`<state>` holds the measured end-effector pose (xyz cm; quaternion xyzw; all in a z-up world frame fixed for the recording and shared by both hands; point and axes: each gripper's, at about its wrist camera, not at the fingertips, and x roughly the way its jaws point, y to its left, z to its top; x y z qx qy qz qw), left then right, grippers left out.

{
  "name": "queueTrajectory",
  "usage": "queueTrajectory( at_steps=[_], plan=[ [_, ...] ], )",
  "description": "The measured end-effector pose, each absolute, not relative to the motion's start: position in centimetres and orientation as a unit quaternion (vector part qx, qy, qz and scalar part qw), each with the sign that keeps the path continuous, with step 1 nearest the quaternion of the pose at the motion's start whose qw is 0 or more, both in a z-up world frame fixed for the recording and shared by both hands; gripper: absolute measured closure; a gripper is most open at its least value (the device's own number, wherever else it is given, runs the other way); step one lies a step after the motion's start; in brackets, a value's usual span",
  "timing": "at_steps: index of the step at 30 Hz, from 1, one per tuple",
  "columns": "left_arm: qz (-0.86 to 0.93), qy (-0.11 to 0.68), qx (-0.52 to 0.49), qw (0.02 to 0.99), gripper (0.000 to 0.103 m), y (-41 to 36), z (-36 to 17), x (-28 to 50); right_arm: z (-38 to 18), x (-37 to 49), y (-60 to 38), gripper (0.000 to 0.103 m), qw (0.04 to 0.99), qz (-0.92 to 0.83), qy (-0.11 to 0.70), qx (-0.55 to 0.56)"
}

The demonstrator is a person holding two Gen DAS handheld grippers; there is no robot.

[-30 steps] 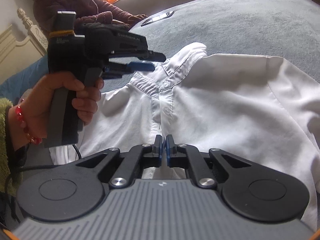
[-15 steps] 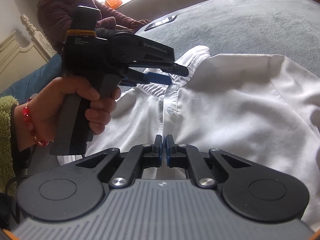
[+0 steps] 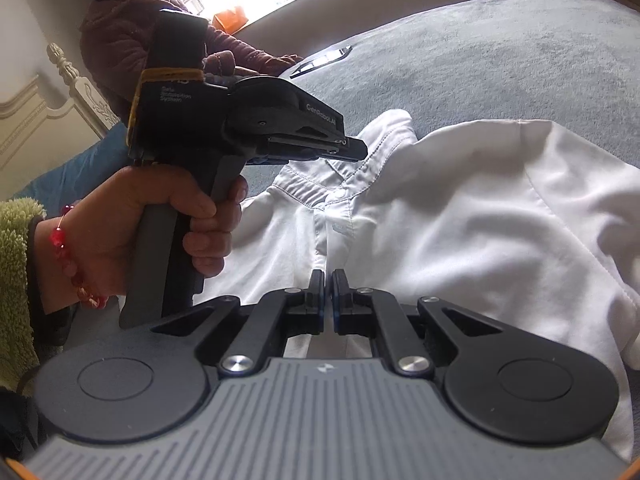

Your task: Fold clothes

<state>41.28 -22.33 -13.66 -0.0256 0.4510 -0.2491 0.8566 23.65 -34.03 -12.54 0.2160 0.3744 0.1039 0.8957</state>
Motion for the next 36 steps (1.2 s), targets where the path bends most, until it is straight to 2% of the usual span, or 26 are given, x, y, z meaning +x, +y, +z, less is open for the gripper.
queueTrajectory(
  at_steps=[3, 6, 10, 12, 17, 21, 25, 27, 28, 34, 36],
  plan=[
    [-0.247, 0.474, -0.057, 0.843, 0.103, -21.0, -12.9, 41.3, -12.2, 23.5, -34.3, 0.1, 0.896, 0.106, 0.369, 0.222],
    [-0.231, 0.53, -0.112, 0.808, 0.094, -18.8, -13.7, 41.5, -12.1, 23.7, -34.5, 0.1, 0.896, 0.105, 0.366, 0.229],
    [-0.222, 0.576, -0.189, 0.764, 0.06, -17.1, -15.4, 41.7, -11.9, 23.9, -34.7, 0.1, 0.895, 0.102, 0.362, 0.239],
    [-0.218, 0.599, -0.233, 0.735, 0.057, -16.5, -16.4, 41.9, -11.7, 24.0, -34.8, 0.1, 0.896, 0.102, 0.358, 0.241],
    [-0.204, 0.637, -0.299, 0.68, 0.057, -16.5, -18.4, 42.3, -11.2, 24.0, -35.4, 0.1, 0.898, 0.106, 0.337, 0.261],
    [-0.179, 0.626, -0.325, 0.686, 0.06, -17.7, -19.3, 43.0, -11.2, 23.5, -35.7, 0.1, 0.897, 0.106, 0.331, 0.273],
    [-0.154, 0.599, -0.331, 0.713, 0.072, -18.8, -19.6, 43.9, -11.0, 23.2, -35.7, 0.1, 0.898, 0.114, 0.335, 0.262],
    [-0.148, 0.591, -0.326, 0.723, 0.084, -19.1, -19.6, 44.1, -10.9, 23.0, -35.6, 0.1, 0.9, 0.116, 0.336, 0.254],
    [-0.147, 0.586, -0.32, 0.73, 0.096, -19.2, -19.5, 44.1, -10.9, 23.0, -35.5, 0.1, 0.9, 0.117, 0.337, 0.25],
    [-0.21, 0.479, -0.217, 0.824, 0.099, -19.4, -14.9, 41.9, -10.8, 22.9, -34.9, 0.1, 0.902, 0.125, 0.347, 0.225],
    [-0.207, 0.473, -0.216, 0.829, 0.099, -19.1, -15.1, 41.7, -10.9, 23.0, -34.5, 0.1, 0.902, 0.127, 0.352, 0.216]
  ],
)
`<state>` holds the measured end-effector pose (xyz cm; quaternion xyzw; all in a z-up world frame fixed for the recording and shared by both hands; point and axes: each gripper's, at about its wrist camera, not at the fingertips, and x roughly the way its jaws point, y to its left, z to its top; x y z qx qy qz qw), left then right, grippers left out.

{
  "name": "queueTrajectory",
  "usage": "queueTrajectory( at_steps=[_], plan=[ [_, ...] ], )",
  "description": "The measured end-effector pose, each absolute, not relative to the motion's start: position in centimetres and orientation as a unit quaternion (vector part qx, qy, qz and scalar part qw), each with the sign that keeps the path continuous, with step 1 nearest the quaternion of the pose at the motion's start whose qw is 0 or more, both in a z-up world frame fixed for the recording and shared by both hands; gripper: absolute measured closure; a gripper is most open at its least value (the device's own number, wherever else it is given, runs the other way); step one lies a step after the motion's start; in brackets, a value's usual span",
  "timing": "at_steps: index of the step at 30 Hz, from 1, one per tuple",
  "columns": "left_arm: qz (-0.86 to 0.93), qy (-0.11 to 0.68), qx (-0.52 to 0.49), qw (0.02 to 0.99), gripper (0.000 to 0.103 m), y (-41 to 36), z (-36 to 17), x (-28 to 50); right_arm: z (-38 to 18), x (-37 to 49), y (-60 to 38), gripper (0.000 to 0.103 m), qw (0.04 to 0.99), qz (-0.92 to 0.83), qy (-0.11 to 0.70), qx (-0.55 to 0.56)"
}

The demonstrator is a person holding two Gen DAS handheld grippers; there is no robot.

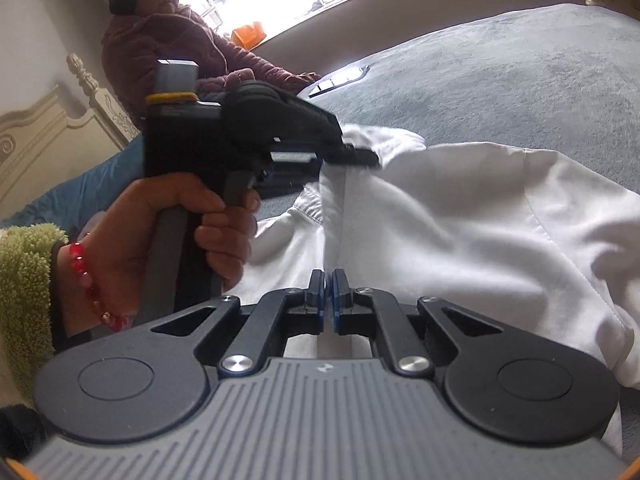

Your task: Fold clothes

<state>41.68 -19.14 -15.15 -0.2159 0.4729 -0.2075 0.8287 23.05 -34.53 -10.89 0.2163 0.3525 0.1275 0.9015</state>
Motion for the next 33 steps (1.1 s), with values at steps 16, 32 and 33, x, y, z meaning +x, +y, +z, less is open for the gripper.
queueTrajectory(
  at_steps=[16, 32, 33],
  plan=[
    [-0.132, 0.492, -0.289, 0.811, 0.074, -15.8, -19.3, 41.3, -14.8, 26.1, -31.6, 0.1, 0.86, 0.141, 0.449, 0.199],
    [-0.148, 0.457, -0.331, 0.812, 0.049, -2.4, -9.9, 35.6, -9.0, 18.8, -35.7, 0.083, 0.844, 0.153, 0.41, 0.31],
    [-0.153, 0.459, -0.329, 0.811, 0.049, -1.7, -9.4, 34.7, -8.7, 18.0, -36.2, 0.083, 0.845, 0.15, 0.403, 0.317]
  ],
)
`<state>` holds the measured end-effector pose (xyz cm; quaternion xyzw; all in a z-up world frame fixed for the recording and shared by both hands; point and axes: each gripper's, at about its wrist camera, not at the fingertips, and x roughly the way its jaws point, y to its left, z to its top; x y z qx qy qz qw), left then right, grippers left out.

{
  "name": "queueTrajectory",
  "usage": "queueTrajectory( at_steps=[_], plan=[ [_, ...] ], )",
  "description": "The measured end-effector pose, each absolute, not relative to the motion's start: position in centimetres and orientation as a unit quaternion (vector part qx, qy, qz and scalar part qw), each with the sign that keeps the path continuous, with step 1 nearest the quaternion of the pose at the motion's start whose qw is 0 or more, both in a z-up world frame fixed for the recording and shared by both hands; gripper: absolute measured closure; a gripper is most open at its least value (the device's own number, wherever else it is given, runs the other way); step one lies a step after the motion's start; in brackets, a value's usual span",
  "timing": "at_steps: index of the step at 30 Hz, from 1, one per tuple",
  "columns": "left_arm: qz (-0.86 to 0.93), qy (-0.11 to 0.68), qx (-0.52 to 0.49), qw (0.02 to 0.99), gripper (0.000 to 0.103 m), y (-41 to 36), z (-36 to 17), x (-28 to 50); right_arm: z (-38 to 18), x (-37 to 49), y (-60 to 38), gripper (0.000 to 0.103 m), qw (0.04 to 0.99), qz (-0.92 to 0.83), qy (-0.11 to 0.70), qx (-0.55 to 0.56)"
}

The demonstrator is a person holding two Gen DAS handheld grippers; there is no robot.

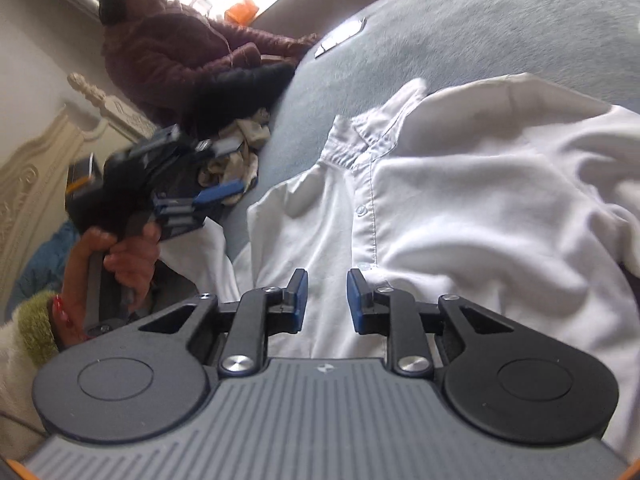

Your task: Fold clothes

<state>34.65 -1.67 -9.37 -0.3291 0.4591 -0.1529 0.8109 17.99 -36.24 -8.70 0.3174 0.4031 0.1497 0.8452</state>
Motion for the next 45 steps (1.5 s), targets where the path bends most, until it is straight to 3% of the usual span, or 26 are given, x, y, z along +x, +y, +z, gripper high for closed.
queueTrajectory(
  at_steps=[7, 19, 27, 30, 32, 45],
  plan=[
    [-0.232, 0.506, -0.3, 0.775, 0.049, -0.5, -8.7, 24.4, -7.3, 11.3, -38.0, 0.082, 0.839, 0.126, 0.413, 0.331],
    [-0.343, 0.619, -0.103, 0.699, 0.055, -8.7, -16.4, 2.3, -8.2, -3.7, -36.7, 0.082, 0.832, 0.072, 0.491, 0.249],
    [-0.303, 0.62, -0.079, 0.719, 0.062, -10.9, -18.3, -0.9, -9.7, -11.3, -42.9, 0.082, 0.826, -0.042, 0.471, 0.308],
    [-0.289, 0.617, -0.067, 0.729, 0.077, -11.9, -18.4, -1.3, -9.8, -13.5, -44.8, 0.082, 0.823, -0.061, 0.452, 0.34],
    [-0.28, 0.614, -0.056, 0.736, 0.1, -12.4, -18.5, -1.6, -10.2, -14.7, -45.9, 0.082, 0.82, -0.073, 0.444, 0.353],
    [-0.237, 0.611, -0.094, 0.749, 0.101, -11.8, -17.9, -5.1, -14.5, -15.6, -50.6, 0.082, 0.81, -0.097, 0.441, 0.374]
  ],
)
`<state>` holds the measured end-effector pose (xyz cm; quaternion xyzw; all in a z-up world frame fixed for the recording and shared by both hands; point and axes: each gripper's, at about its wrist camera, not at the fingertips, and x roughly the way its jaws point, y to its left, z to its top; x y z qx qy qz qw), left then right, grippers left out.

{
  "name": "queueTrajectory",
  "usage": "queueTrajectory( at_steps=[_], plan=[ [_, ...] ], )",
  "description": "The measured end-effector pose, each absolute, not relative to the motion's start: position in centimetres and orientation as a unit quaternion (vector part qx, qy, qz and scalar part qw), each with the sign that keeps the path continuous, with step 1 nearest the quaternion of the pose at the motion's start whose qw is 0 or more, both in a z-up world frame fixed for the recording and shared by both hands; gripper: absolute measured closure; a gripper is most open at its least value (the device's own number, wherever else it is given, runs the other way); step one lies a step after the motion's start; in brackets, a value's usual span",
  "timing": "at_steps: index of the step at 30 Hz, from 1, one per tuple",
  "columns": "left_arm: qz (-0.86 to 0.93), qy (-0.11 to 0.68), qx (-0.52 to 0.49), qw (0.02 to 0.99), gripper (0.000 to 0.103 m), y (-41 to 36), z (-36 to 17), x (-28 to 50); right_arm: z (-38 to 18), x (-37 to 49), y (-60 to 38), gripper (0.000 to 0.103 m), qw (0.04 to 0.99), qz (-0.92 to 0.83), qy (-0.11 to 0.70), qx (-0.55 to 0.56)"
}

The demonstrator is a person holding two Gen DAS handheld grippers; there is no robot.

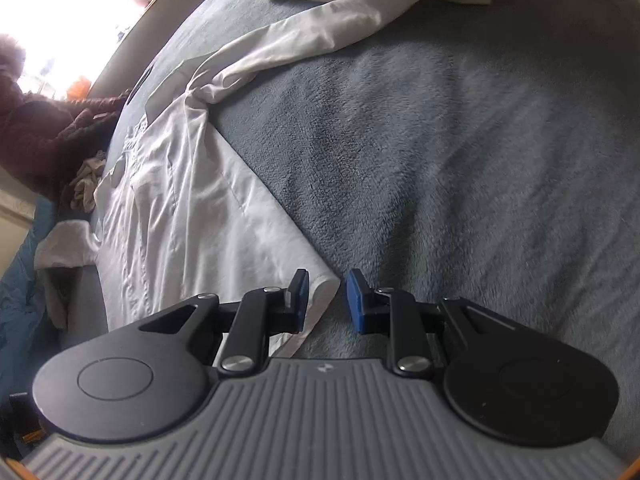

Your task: Fold clothes

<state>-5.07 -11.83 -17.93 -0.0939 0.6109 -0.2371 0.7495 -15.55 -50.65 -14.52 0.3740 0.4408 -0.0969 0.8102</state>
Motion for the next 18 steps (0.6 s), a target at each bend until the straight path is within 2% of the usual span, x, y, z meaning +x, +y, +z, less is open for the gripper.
queueTrajectory(
  at_steps=[1, 3, 5, 9, 10, 12, 13, 18],
  plan=[
    [-0.238, 0.61, -0.093, 0.75, 0.101, -11.9, -17.9, -5.1, -14.7, -15.0, -50.9, 0.082, 0.814, -0.099, 0.445, 0.36],
    [-0.242, 0.604, -0.096, 0.753, 0.101, -12.0, -17.6, -5.2, -15.0, -13.8, -51.2, 0.075, 0.819, -0.096, 0.451, 0.34],
    [-0.244, 0.602, -0.094, 0.755, 0.101, -12.3, -17.4, -5.2, -15.5, -12.6, -51.5, 0.062, 0.822, -0.084, 0.456, 0.33],
    [-0.245, 0.602, -0.085, 0.756, 0.101, -12.6, -17.8, -5.4, -16.4, -9.9, -50.2, 0.057, 0.824, -0.044, 0.486, 0.288],
    [-0.244, 0.603, -0.083, 0.755, 0.101, -12.5, -18.2, -5.5, -16.4, -9.5, -49.7, 0.059, 0.827, -0.036, 0.488, 0.275],
    [-0.243, 0.606, -0.088, 0.752, 0.101, -12.6, -18.5, -5.6, -16.3, -8.8, -48.8, 0.1, 0.835, -0.023, 0.494, 0.24],
    [-0.247, 0.605, -0.097, 0.751, 0.101, -12.5, -18.4, -5.6, -15.9, -8.7, -48.5, 0.103, 0.839, -0.023, 0.495, 0.226],
    [-0.26, 0.605, -0.095, 0.747, 0.101, -12.6, -18.4, -5.5, -15.3, -9.8, -49.9, 0.103, 0.845, -0.054, 0.473, 0.245]
  ],
)
